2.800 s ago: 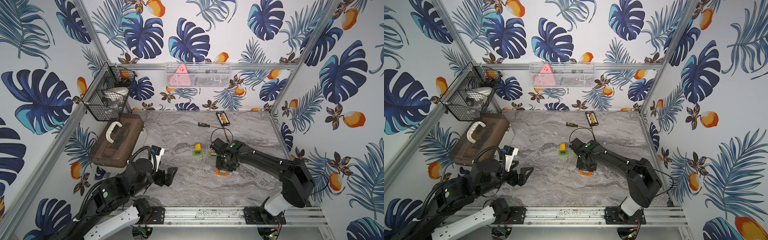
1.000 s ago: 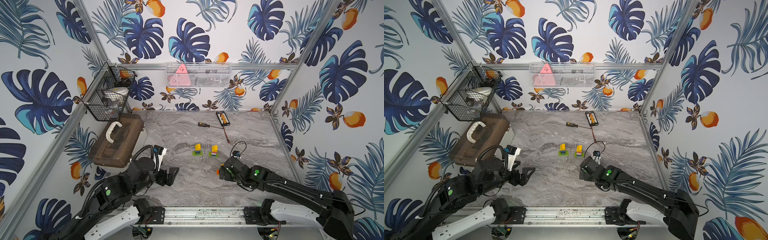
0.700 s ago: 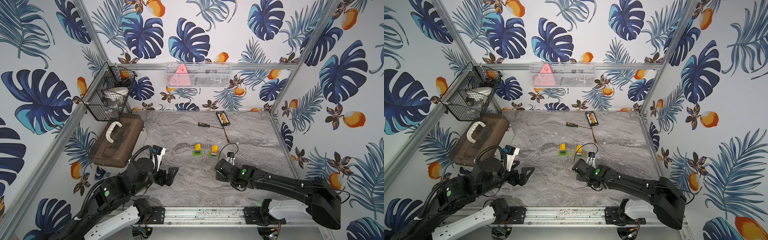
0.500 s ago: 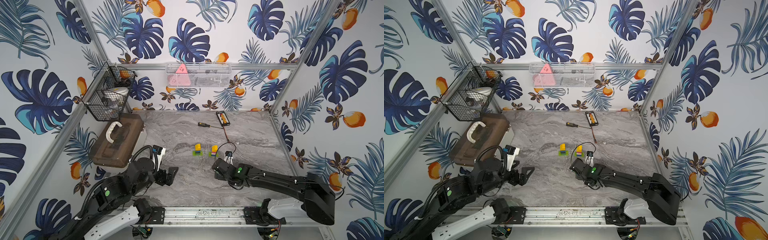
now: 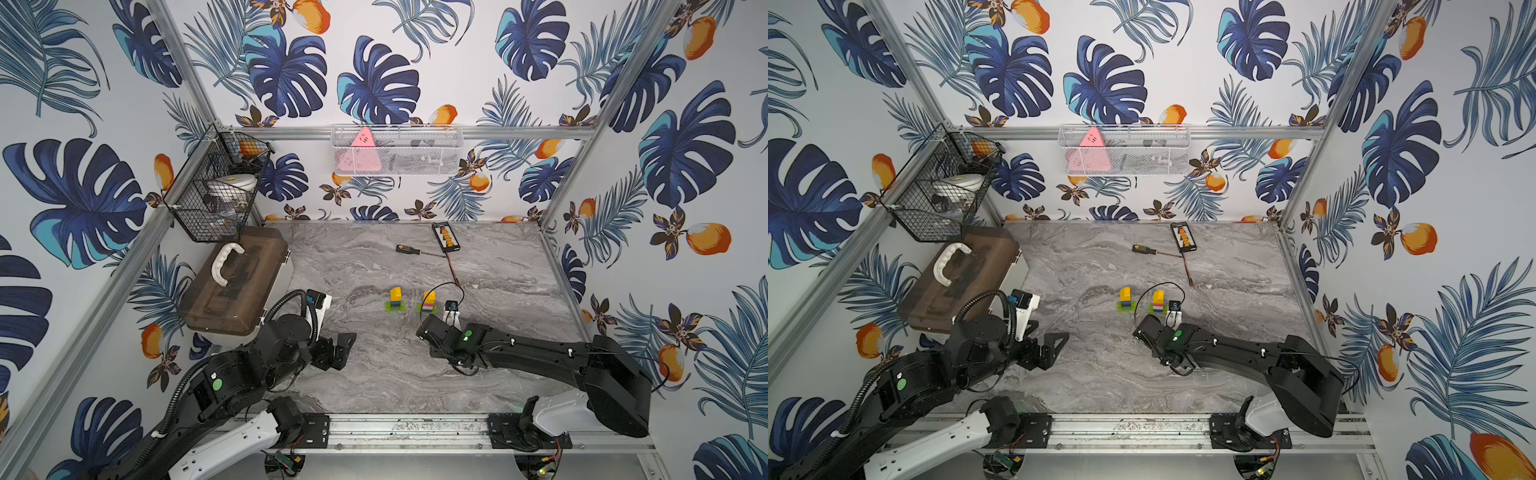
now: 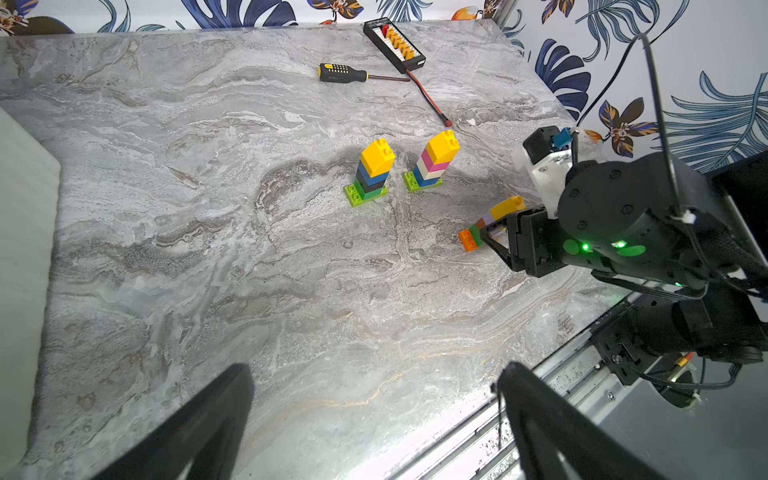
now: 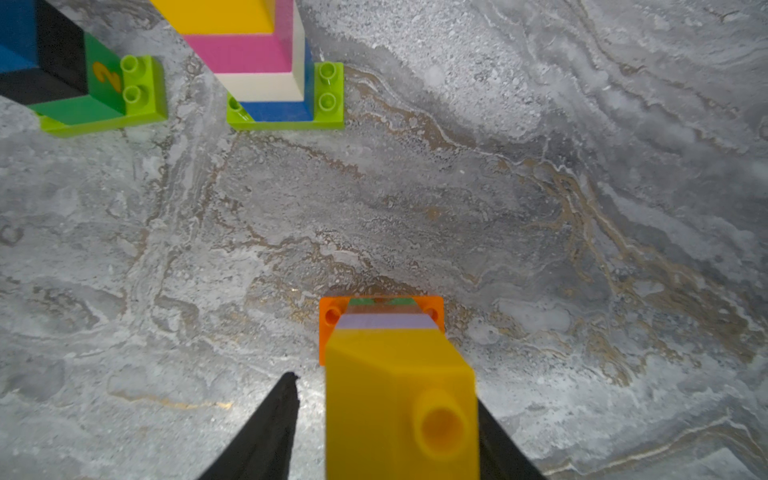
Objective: Assemble the number 1 with lego
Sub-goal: Adjust the lego brick at the center of the board.
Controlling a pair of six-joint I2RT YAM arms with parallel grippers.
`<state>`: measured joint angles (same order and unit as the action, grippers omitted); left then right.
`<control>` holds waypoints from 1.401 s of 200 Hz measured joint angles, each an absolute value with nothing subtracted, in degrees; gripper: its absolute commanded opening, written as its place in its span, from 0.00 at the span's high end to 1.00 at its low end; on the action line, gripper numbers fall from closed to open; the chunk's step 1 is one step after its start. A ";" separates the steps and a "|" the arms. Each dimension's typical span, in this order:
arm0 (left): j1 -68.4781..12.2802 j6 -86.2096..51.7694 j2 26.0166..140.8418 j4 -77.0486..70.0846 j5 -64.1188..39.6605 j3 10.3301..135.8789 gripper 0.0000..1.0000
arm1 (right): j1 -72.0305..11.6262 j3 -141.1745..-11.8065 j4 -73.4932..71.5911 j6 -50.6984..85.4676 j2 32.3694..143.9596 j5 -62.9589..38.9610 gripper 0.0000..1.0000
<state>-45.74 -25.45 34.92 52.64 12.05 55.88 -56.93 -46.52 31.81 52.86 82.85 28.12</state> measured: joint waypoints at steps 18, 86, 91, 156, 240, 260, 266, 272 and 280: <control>-45.74 -25.45 34.89 52.73 12.08 55.88 0.01 | -56.07 -46.52 31.77 52.84 83.20 28.14 0.43; -45.74 -25.58 34.81 52.80 12.25 55.90 0.01 | -54.59 -46.72 30.24 50.94 84.64 27.42 0.54; -45.74 -25.58 34.81 52.80 12.25 55.90 0.01 | -54.59 -46.78 30.20 50.89 84.77 27.31 0.55; -45.74 -25.63 34.76 52.82 12.32 55.90 0.01 | -54.04 -47.88 30.13 50.28 86.08 26.81 0.70; -45.74 -25.63 34.44 52.82 12.45 55.90 0.01 | -48.16 -55.68 40.38 45.36 84.60 17.54 0.77; -45.74 -25.63 34.00 52.82 12.43 55.90 0.01 | -45.04 -58.30 47.29 43.13 83.35 12.82 0.77; -45.74 -25.63 33.87 52.80 12.43 55.90 0.01 | -43.97 -59.00 49.50 42.22 83.15 11.46 0.77; -45.74 -25.63 33.74 52.80 12.40 55.90 0.01 | -43.05 -59.66 51.66 41.12 82.96 10.09 0.76; -45.74 -25.63 33.56 52.80 12.36 55.90 0.01 | -41.76 -60.55 54.65 39.59 82.85 8.40 0.75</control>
